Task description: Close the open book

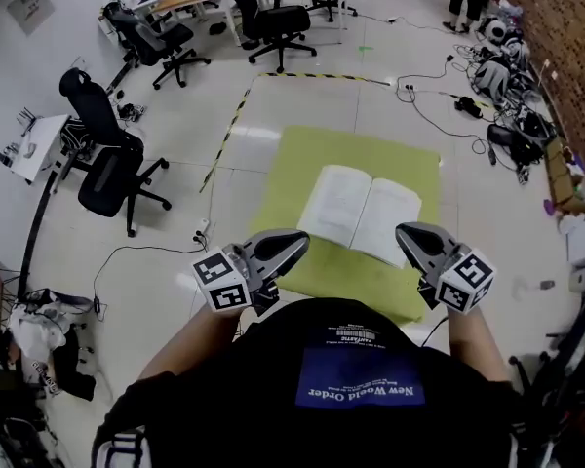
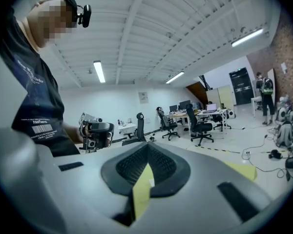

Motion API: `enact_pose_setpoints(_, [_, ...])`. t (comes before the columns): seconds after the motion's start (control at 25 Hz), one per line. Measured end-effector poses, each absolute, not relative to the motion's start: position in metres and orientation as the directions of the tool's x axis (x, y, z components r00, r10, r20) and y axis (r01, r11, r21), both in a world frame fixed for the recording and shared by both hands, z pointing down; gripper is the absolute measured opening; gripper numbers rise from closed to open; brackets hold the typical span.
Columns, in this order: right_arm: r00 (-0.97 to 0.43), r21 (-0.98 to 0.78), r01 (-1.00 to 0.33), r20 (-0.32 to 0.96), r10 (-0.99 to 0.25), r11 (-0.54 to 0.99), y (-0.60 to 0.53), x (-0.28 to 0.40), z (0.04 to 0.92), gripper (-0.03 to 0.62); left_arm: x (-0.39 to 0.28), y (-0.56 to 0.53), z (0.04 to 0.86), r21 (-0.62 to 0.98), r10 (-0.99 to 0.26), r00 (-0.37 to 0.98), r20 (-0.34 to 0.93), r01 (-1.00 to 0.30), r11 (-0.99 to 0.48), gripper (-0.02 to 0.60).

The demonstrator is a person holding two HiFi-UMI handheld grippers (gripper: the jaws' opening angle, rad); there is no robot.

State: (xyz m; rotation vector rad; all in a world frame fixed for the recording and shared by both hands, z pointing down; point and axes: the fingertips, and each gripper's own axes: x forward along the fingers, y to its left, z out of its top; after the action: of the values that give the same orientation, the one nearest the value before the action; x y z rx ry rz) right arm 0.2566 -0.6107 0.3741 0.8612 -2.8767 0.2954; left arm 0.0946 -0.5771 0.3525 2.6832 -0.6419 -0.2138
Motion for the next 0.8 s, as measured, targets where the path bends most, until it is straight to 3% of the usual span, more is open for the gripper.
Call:
enact_pose_setpoints(0.16, [-0.786,-0.18,-0.616,0.195,-0.586,0.767,-0.626,0.267,0.392,-0.015,0.105,-0.608,0.374,0.387,-0.402,0.916,-0.001,-0.37,-0.845,0.006])
enact_pose_setpoints(0.44, [-0.651,-0.22,-0.759,0.266,-0.711,0.612,-0.648,0.288,0.418,-0.015,0.148,-0.66,0.434,0.299,-0.19,0.967,0.169,-0.234,-0.925,0.006])
enact_pose_setpoints(0.8, [-0.55,-0.287,-0.832,0.309,-0.776,0.475,-0.657,0.323,0.466,-0.015,0.209,-0.684,0.523,0.125,-0.083,0.893,0.441,-0.153,-0.98,0.008])
